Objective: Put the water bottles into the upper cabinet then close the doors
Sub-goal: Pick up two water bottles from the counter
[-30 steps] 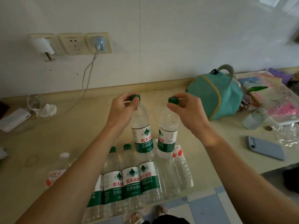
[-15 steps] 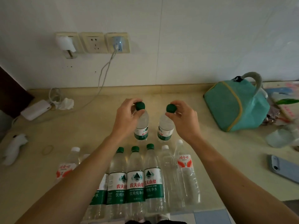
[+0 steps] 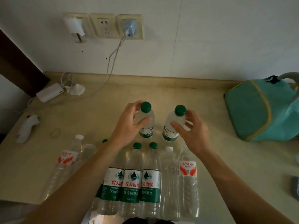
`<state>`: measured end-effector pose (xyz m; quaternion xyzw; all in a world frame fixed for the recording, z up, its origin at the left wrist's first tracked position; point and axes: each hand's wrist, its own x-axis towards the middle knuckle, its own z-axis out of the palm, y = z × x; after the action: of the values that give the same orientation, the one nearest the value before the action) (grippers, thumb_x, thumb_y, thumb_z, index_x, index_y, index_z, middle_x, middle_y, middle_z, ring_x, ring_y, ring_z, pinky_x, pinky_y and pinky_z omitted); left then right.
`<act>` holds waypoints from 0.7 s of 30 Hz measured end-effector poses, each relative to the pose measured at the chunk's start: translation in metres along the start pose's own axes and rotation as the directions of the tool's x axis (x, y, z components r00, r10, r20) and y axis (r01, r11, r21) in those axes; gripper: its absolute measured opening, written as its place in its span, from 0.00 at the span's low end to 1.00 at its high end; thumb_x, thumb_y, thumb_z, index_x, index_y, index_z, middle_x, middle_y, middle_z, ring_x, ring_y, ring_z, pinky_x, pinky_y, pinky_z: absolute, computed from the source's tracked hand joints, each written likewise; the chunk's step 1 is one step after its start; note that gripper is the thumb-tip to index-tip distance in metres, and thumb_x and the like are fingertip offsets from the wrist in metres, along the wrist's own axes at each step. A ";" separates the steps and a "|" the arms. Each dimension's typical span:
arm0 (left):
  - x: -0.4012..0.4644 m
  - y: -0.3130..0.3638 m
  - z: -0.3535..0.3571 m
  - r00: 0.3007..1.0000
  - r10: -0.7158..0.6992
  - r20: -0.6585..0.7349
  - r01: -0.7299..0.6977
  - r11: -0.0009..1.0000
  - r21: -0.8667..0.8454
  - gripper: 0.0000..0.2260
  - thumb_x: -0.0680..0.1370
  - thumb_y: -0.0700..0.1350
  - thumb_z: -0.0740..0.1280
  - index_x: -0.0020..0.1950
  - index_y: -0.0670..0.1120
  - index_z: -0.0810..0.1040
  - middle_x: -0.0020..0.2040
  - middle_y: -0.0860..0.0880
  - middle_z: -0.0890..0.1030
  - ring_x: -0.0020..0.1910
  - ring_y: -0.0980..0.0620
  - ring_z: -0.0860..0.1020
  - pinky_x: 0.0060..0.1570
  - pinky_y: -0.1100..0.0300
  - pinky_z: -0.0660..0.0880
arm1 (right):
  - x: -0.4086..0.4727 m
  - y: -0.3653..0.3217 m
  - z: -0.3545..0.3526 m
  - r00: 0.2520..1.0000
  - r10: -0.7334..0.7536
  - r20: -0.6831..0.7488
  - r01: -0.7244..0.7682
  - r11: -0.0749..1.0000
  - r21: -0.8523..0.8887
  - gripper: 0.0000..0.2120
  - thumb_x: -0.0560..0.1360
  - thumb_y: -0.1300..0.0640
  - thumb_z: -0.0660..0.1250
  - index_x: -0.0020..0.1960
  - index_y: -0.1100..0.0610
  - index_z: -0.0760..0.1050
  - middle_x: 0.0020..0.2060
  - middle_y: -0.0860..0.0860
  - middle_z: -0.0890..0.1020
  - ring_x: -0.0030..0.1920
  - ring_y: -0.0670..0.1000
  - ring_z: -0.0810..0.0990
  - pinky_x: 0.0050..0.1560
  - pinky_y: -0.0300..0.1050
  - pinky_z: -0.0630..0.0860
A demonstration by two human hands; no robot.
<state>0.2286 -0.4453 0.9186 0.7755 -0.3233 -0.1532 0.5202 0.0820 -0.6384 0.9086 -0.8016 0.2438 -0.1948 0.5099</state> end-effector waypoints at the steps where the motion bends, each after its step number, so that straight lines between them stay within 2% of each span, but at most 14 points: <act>1: -0.003 -0.006 0.004 1.000 -0.019 -0.018 0.019 1.000 0.008 0.25 0.76 0.51 0.74 0.69 0.63 0.67 0.68 0.54 0.73 0.69 0.59 0.72 0.70 0.54 0.70 | -0.001 0.009 0.002 0.998 0.043 0.041 -0.043 0.999 0.018 0.27 0.65 0.33 0.74 0.61 0.35 0.70 0.55 0.28 0.78 0.57 0.35 0.79 0.56 0.34 0.76; 3: -0.008 -0.018 0.013 0.996 -0.083 -0.044 0.084 0.996 0.031 0.31 0.74 0.53 0.76 0.71 0.64 0.64 0.70 0.56 0.71 0.69 0.62 0.70 0.68 0.60 0.68 | -0.001 0.029 0.009 0.986 0.114 0.120 -0.119 0.992 0.032 0.32 0.62 0.32 0.76 0.63 0.36 0.69 0.57 0.35 0.80 0.59 0.40 0.79 0.60 0.42 0.78; 5: -0.013 -0.031 0.024 0.984 -0.166 -0.056 0.168 0.986 0.020 0.35 0.72 0.53 0.78 0.73 0.62 0.63 0.70 0.57 0.71 0.68 0.63 0.70 0.66 0.64 0.68 | 0.000 0.043 0.018 0.973 0.156 0.169 -0.164 0.986 0.033 0.34 0.64 0.40 0.79 0.66 0.43 0.69 0.58 0.39 0.80 0.59 0.41 0.80 0.61 0.45 0.78; 7: -0.014 -0.041 0.034 0.975 -0.211 -0.072 0.211 0.977 -0.008 0.36 0.71 0.51 0.79 0.73 0.58 0.64 0.67 0.59 0.74 0.65 0.65 0.72 0.62 0.71 0.69 | 0.003 0.051 0.026 0.968 0.180 0.178 -0.186 0.982 0.019 0.35 0.66 0.46 0.81 0.68 0.47 0.70 0.58 0.40 0.81 0.58 0.40 0.80 0.59 0.43 0.79; 9: -0.013 -0.048 0.043 0.969 -0.225 -0.106 0.224 0.974 -0.019 0.36 0.70 0.49 0.80 0.72 0.54 0.65 0.62 0.62 0.75 0.61 0.71 0.73 0.56 0.77 0.69 | 0.007 0.055 0.032 0.967 0.196 0.164 -0.200 0.980 0.003 0.34 0.66 0.48 0.81 0.67 0.48 0.71 0.55 0.40 0.82 0.54 0.38 0.81 0.54 0.38 0.80; 11: -0.012 -0.051 0.049 0.962 -0.233 -0.140 0.232 0.972 -0.025 0.35 0.69 0.48 0.81 0.70 0.52 0.66 0.59 0.64 0.75 0.57 0.74 0.73 0.52 0.80 0.68 | 0.008 0.056 0.036 0.969 0.204 0.142 -0.205 0.979 -0.011 0.34 0.66 0.48 0.81 0.67 0.48 0.71 0.54 0.39 0.82 0.52 0.37 0.81 0.48 0.33 0.79; 13: -0.011 -0.054 0.052 0.959 -0.235 -0.160 0.229 0.972 -0.051 0.33 0.69 0.48 0.81 0.68 0.52 0.66 0.58 0.62 0.77 0.56 0.70 0.75 0.51 0.78 0.70 | 0.006 0.056 0.040 0.972 0.211 0.108 -0.211 0.977 -0.014 0.34 0.65 0.48 0.81 0.67 0.48 0.71 0.53 0.40 0.82 0.52 0.38 0.81 0.48 0.34 0.79; 17: -0.009 -0.056 0.050 0.958 -0.228 -0.171 0.215 0.972 -0.091 0.31 0.68 0.47 0.81 0.66 0.52 0.68 0.56 0.60 0.78 0.55 0.65 0.77 0.50 0.74 0.73 | 0.003 0.051 0.044 0.969 0.246 0.018 -0.247 0.969 0.020 0.32 0.64 0.50 0.82 0.65 0.50 0.74 0.52 0.44 0.84 0.52 0.44 0.83 0.53 0.48 0.82; 21: -0.011 -0.049 0.037 0.966 -0.225 -0.128 0.216 0.973 -0.085 0.31 0.67 0.48 0.82 0.64 0.53 0.69 0.55 0.56 0.79 0.54 0.59 0.79 0.47 0.67 0.75 | -0.008 0.028 0.042 0.960 0.253 -0.115 -0.248 0.967 0.063 0.29 0.63 0.50 0.82 0.61 0.50 0.76 0.48 0.42 0.84 0.47 0.40 0.83 0.48 0.43 0.83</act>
<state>0.2160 -0.4521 0.8575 0.7966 -0.1932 -0.1680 0.5476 0.0935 -0.6130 0.8659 -0.7385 0.3693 -0.1833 0.5335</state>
